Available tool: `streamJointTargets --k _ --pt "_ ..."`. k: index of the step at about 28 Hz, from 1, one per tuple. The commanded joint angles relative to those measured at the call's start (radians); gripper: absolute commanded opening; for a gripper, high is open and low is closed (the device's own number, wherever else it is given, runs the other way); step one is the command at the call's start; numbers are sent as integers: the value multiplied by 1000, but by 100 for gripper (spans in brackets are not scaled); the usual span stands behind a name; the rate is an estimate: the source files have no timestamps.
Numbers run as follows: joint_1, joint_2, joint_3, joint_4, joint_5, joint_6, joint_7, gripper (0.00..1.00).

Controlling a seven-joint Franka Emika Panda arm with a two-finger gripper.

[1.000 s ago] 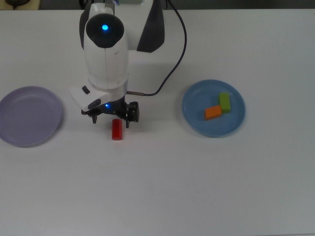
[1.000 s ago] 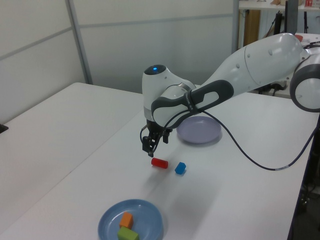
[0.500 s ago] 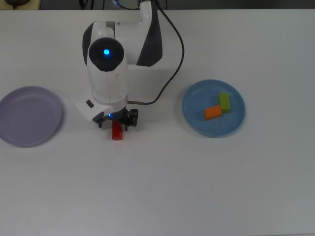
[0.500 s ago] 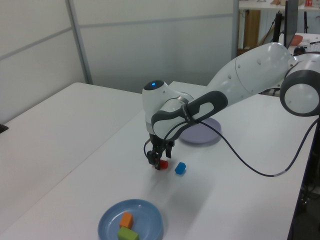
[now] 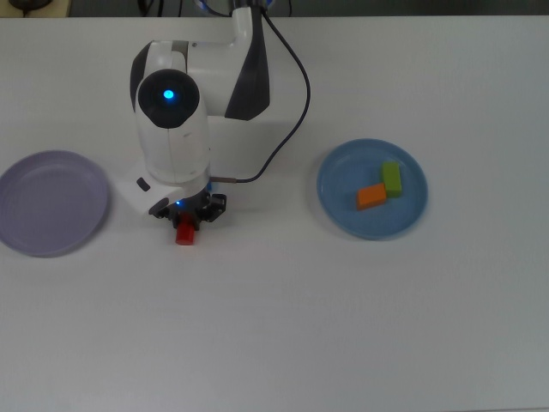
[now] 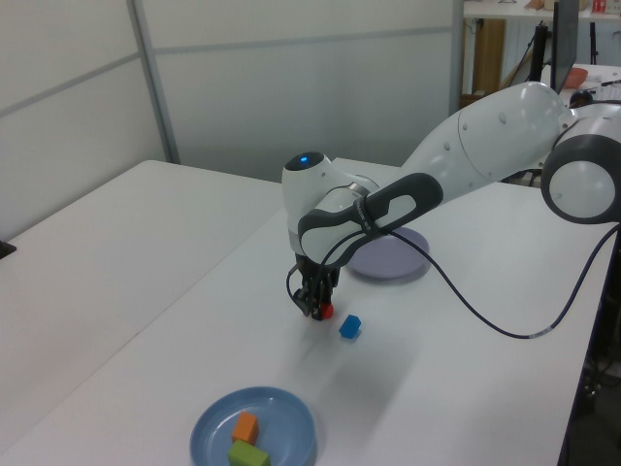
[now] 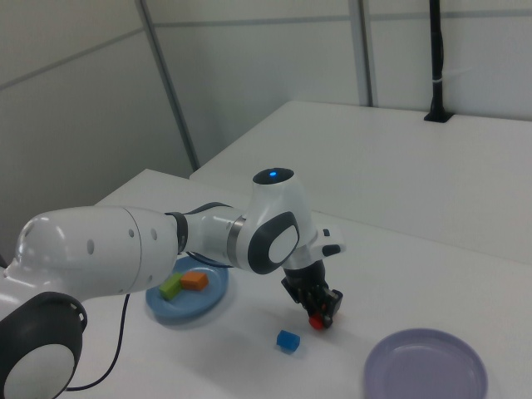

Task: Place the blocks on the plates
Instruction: 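Carry the red block onto the lavender plate and release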

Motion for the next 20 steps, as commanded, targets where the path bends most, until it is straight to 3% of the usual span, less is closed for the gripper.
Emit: streamJointTargets --k 1,5,8,10,17,20 --pt "-35 -46 5 -11 20 -7 -52 0" --pt "-100 -106 8 1 63 -64 -139 0" --pt "-160 -131 5 53 156 -147 -271 0" --pt "-186 -129 4 82 185 -185 -320 0" --pt "-285 -95 4 96 196 -185 -405 0" --pt "-293 -74 4 98 193 -181 -425 0"
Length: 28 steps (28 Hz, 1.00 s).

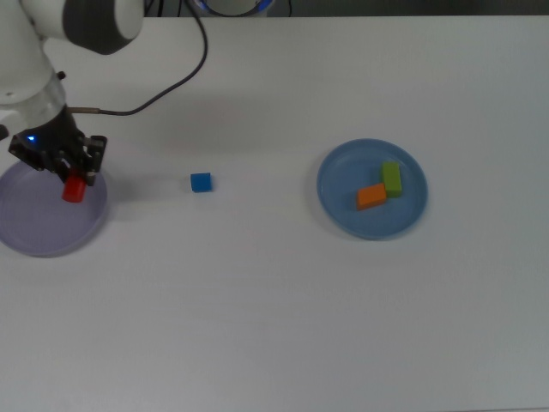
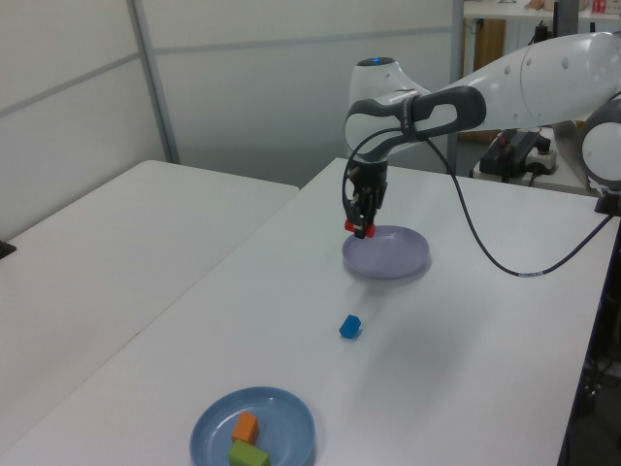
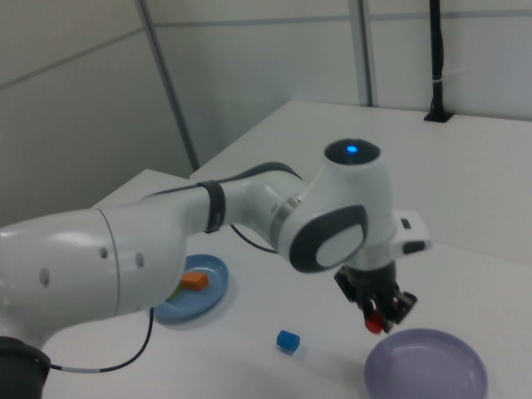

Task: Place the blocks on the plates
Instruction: 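Carry the red block onto the lavender plate and release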

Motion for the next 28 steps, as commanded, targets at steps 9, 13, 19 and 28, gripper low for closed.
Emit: streamJointTargets --k 9,13,19,28 --pt "-61 118 5 54 15 65 -77 0" --pt "-73 120 5 56 16 65 -80 0" --pt "-73 123 3 53 7 65 -87 43" --pt "-71 117 3 47 0 57 -91 100"
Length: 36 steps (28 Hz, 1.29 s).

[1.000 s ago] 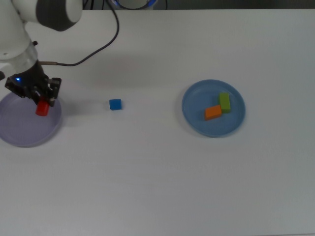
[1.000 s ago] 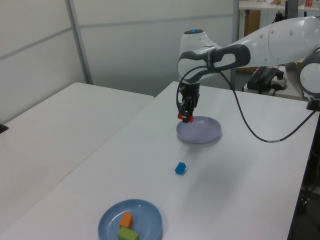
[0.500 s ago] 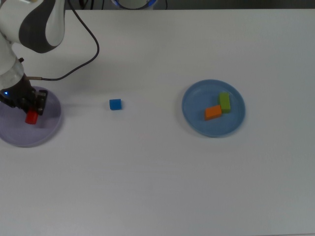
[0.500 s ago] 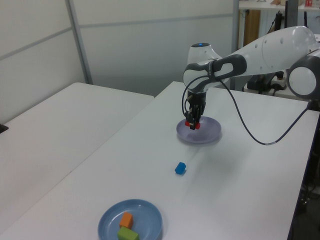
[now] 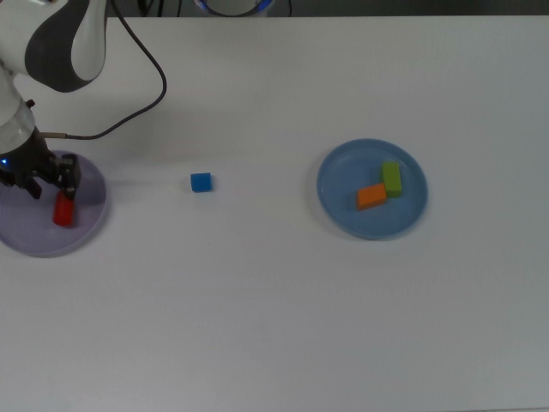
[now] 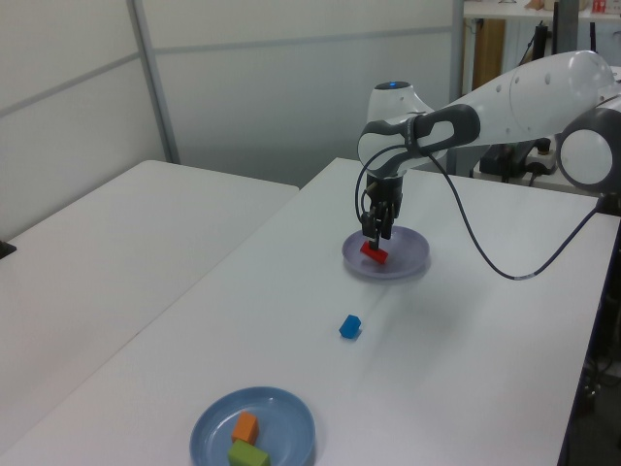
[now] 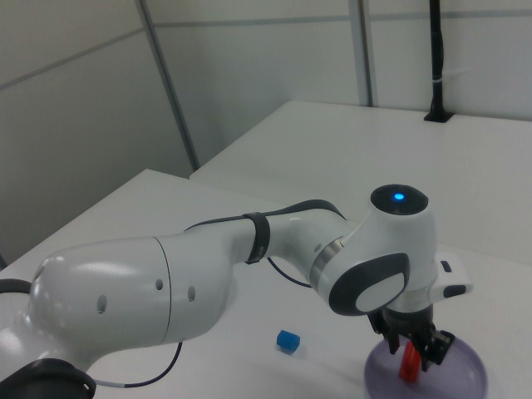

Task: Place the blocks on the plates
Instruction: 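Carry the red block onto the lavender plate and release, then move to the blue cube and close the gripper on it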

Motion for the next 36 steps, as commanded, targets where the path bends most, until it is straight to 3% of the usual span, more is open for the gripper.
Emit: streamJointTargets --k 1,8,13,18,24,26,29,36 --pt "-3 -4 3 7 0 -9 -22 100" --pt "12 -69 15 -11 3 -121 -84 100" --pt "72 -119 17 -25 3 -235 -143 100" --pt "150 -187 17 -101 -5 -252 -167 100" --pt "273 -202 15 -187 -136 -244 -166 100" --pt "337 -184 15 -215 -247 -229 -166 100" --pt "373 -149 17 -215 -333 -207 -169 100" --pt "396 -136 19 -223 -333 -158 -149 99"
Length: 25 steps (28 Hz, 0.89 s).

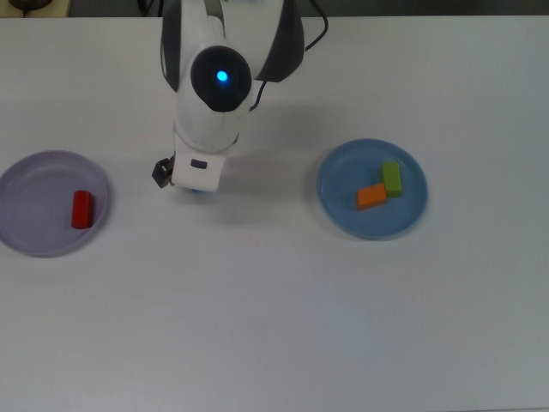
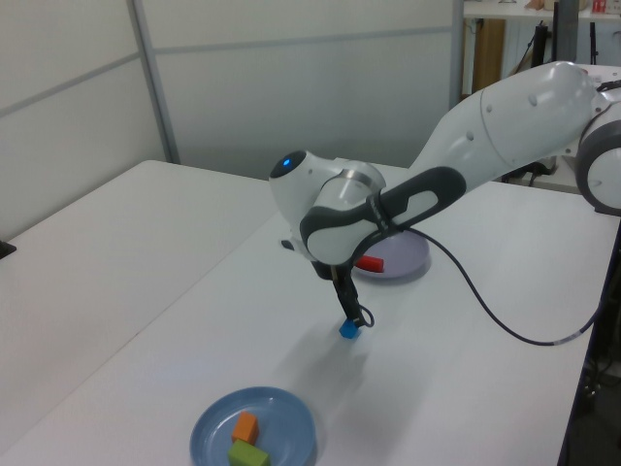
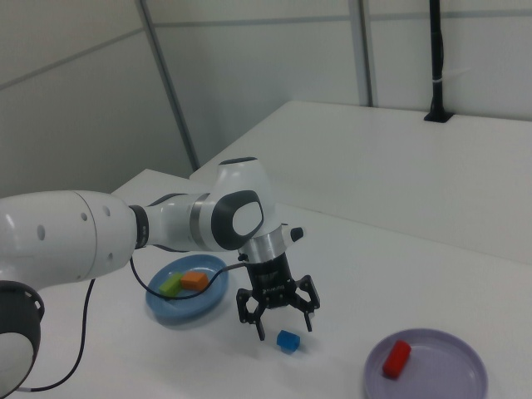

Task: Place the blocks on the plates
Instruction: 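Move to the blue cube and close the gripper on it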

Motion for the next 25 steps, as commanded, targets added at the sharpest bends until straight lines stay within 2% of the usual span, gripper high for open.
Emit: streamJointTargets --k 1,3,6,7,8,11,13,17,18,20,23,25 --pt "0 -11 -10 -19 -5 33 -3 95" --pt "0 -9 -10 -25 4 34 10 89" --pt "-6 -12 -12 -47 31 74 52 88" --pt "-8 -14 -12 -57 45 92 72 89" --pt "-8 -15 -13 -73 82 135 127 93" --pt "-8 -14 -19 -78 149 183 268 100" --pt "-14 -15 -21 -81 180 192 373 100" --pt "-35 -14 -19 -84 202 192 404 99" --pt "-37 -15 -21 -84 223 192 404 92" --pt "-38 -18 -21 -87 225 192 404 85" --pt "-46 -22 -22 -104 223 192 395 84" --pt "-46 -20 -22 -105 223 192 393 72"
